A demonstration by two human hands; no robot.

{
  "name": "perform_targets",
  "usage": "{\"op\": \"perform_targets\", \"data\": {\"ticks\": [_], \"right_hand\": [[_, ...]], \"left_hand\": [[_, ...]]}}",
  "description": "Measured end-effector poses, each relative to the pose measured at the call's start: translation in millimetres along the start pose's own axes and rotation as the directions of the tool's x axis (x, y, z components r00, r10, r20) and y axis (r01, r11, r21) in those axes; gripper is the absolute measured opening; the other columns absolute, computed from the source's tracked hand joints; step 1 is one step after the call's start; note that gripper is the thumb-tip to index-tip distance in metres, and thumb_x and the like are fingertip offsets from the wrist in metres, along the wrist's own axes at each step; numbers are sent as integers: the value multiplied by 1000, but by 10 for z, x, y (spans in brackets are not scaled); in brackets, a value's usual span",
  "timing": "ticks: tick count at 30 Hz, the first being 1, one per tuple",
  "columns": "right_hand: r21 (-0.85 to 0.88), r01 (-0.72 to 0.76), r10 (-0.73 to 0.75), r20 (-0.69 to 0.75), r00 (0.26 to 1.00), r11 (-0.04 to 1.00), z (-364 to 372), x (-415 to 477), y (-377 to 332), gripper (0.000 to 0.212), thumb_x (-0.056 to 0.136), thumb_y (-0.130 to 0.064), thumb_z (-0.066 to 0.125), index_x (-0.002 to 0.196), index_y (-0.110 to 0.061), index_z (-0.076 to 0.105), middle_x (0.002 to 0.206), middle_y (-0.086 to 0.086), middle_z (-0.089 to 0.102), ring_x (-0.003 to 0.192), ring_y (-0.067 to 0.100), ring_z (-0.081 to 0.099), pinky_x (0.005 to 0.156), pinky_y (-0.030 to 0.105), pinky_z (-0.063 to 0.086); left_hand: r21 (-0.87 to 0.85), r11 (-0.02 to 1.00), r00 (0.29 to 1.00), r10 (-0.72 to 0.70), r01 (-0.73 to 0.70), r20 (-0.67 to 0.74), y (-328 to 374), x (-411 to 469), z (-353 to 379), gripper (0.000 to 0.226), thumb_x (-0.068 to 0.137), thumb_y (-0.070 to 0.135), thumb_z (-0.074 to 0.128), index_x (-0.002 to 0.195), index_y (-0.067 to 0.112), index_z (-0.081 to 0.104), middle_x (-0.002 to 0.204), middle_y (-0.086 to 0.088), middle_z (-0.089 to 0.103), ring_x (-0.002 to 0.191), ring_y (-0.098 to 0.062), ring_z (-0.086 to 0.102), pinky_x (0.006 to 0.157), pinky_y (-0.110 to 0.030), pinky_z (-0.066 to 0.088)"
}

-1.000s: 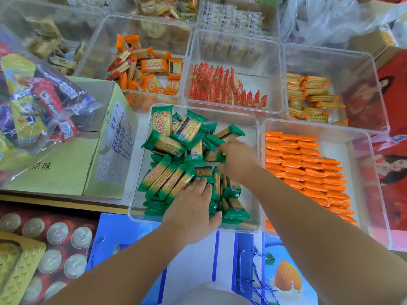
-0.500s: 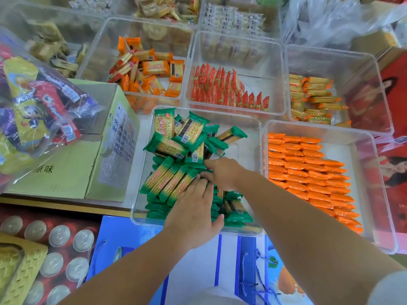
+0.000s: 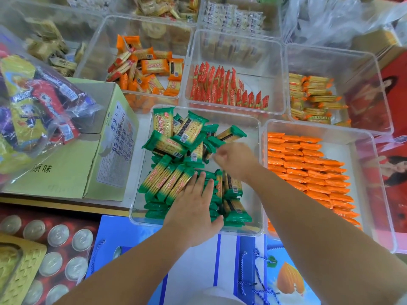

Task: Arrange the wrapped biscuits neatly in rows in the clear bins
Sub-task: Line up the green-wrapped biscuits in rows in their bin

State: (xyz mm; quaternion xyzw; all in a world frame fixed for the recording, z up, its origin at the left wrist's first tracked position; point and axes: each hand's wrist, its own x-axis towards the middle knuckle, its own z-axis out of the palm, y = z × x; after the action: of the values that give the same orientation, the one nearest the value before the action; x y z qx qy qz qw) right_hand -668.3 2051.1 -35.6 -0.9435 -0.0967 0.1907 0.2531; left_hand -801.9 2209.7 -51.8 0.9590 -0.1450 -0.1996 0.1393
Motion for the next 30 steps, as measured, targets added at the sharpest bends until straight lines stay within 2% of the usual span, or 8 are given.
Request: {"op": "perform_targets", "data": {"ticks": [1, 3, 5, 9, 15, 18, 25, 30], "right_hand": [[46, -39, 46, -160, 986, 998, -33, 36, -8, 21, 94, -33, 59, 92, -16, 73, 90, 1, 70, 86, 23, 64, 68, 30, 49], [62, -78, 92, -281, 955, 995, -79, 127, -41, 25, 89, -36, 68, 106, -17, 70, 104, -1, 66, 95, 19, 62, 73, 29, 48], [-16, -121, 117, -146, 982, 993, -82, 221, -94, 51, 86, -44, 72, 127, -15, 62, 120, 3, 60, 107, 22, 59, 85, 33, 50], [-120, -151, 159, 52, 986, 981, 22, 355, -183, 54, 89, -49, 67, 128, -15, 54, 118, 10, 61, 106, 31, 60, 89, 44, 54], [-114, -163, 166, 19, 986, 980, 82, 415, -219, 44, 93, -37, 62, 129, -13, 51, 109, 10, 64, 91, 28, 60, 74, 38, 53], [-131, -89, 101, 85, 991, 987, 22, 397, -147, 46, 92, -33, 64, 132, -14, 51, 113, 11, 63, 97, 31, 61, 83, 43, 55], [-134, 81, -50, 223, 974, 988, 61, 191, -25, 59, 87, -17, 72, 142, -25, 52, 128, 12, 57, 112, 30, 55, 93, 38, 49], [-97, 69, -45, 234, 971, 993, 180, 33, -34, 65, 88, -12, 63, 148, -20, 42, 141, 9, 57, 123, 29, 55, 97, 37, 48]], "left_hand": [[-2, 1000, 1000, 1, -1, -1, 0, -1, -3, 97, 87, 71, 32, 160, 21, -9, 169, -2, -16, 154, -21, -19, 124, -41, 1], [-10, 1000, 1000, 3, -3, -6, -1, -4, -8, 97, 88, 71, 33, 160, 21, -8, 169, -1, -16, 154, -21, -18, 124, -41, 1], [-15, 1000, 1000, 6, -6, -11, 1, -12, -10, 97, 88, 71, 33, 160, 20, -8, 169, -1, -16, 154, -21, -17, 123, -40, 0], [-7, 1000, 1000, 9, -9, -16, 0, -15, -12, 97, 89, 71, 33, 161, 19, -7, 169, -2, -17, 155, -22, -17, 123, -40, 1], [-10, 1000, 1000, 2, -2, -9, 5, -15, -14, 96, 89, 71, 32, 160, 19, -6, 169, -3, -18, 154, -21, -18, 122, -40, 2], [-9, 1000, 1000, 2, -2, -7, 10, -8, -13, 96, 89, 71, 32, 160, 20, -7, 169, -3, -18, 154, -22, -18, 123, -41, 2], [-12, 1000, 1000, 2, -2, -12, 3, -3, 0, 97, 88, 72, 32, 160, 22, -9, 168, 0, -19, 154, -21, -18, 123, -41, 3], [-19, 1000, 1000, 0, -1, -19, 0, 2, -1, 99, 86, 73, 30, 160, 21, -11, 166, 4, -25, 154, -19, -18, 121, -40, 3]]}}
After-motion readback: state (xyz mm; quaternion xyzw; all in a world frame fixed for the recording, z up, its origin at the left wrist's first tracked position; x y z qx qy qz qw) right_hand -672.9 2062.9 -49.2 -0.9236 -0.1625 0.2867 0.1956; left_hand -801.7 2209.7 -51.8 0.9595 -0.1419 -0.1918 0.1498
